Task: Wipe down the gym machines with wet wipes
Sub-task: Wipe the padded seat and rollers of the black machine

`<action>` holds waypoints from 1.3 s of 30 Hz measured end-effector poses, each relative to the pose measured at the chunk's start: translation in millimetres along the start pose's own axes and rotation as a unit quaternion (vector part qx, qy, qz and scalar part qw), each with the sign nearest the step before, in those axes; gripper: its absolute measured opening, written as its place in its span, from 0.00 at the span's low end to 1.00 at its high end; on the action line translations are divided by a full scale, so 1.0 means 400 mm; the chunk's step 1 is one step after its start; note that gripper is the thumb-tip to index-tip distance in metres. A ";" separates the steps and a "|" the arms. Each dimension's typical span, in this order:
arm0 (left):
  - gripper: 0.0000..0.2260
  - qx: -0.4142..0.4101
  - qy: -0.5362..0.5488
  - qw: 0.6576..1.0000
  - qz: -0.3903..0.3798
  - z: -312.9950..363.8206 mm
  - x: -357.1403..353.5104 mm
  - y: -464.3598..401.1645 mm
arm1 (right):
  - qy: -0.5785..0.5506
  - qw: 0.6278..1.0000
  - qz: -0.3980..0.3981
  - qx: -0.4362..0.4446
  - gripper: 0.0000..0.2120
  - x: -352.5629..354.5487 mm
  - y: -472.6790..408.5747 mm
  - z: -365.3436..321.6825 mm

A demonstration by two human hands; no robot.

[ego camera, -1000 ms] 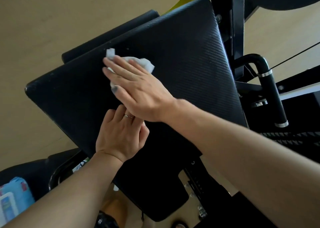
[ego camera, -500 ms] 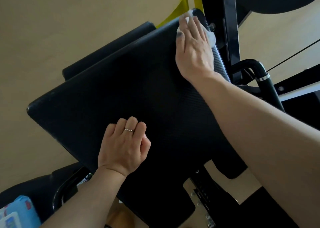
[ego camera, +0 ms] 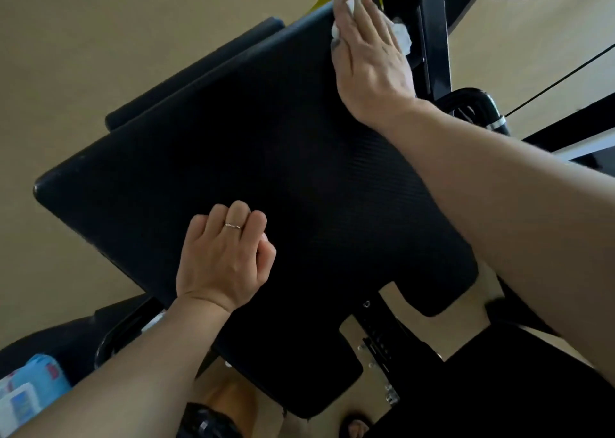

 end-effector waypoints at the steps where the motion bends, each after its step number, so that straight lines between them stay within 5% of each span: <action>1: 0.06 0.001 0.000 1.000 -0.002 0.000 0.000 0.001 | 0.000 1.000 0.000 0.001 0.27 -0.002 -0.002 0.006; 11: 0.08 0.001 -0.006 1.000 0.005 0.005 -0.003 0.004 | -0.169 0.959 -0.014 -0.229 0.25 0.007 0.007 0.064; 19: 0.09 0.013 -0.003 1.000 0.002 0.007 0.001 0.002 | -0.171 0.920 -0.007 -0.352 0.19 -0.032 0.392 0.258; 29: 0.09 0.002 -0.008 1.000 0.011 0.005 -0.007 0.003 | -0.176 0.855 -0.007 -0.488 0.28 -0.086 0.488 0.289; 32: 0.09 0.001 -0.013 1.000 0.012 0.006 -0.005 0.003 | -0.177 0.889 0.036 -0.421 0.31 -0.090 0.435 0.171; 35: 0.09 -0.004 -0.019 1.000 0.014 0.007 -0.004 0.001 | -0.184 0.967 0.022 -0.172 0.30 -0.132 0.449 -0.010; 39: 0.10 -0.011 -0.028 0.999 0.018 0.005 -0.007 0.005 | -0.152 0.987 -0.049 0.011 0.28 -0.179 0.568 -0.087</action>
Point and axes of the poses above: each hand's wrist, its own y-axis away from the middle knuckle, its own x-axis out of the back of the hand, z = x × y, the point moved 1 cm from there along -y, towards the middle knuckle, and after that the axes turned 12 degrees about -x, right-handed, at the moved point
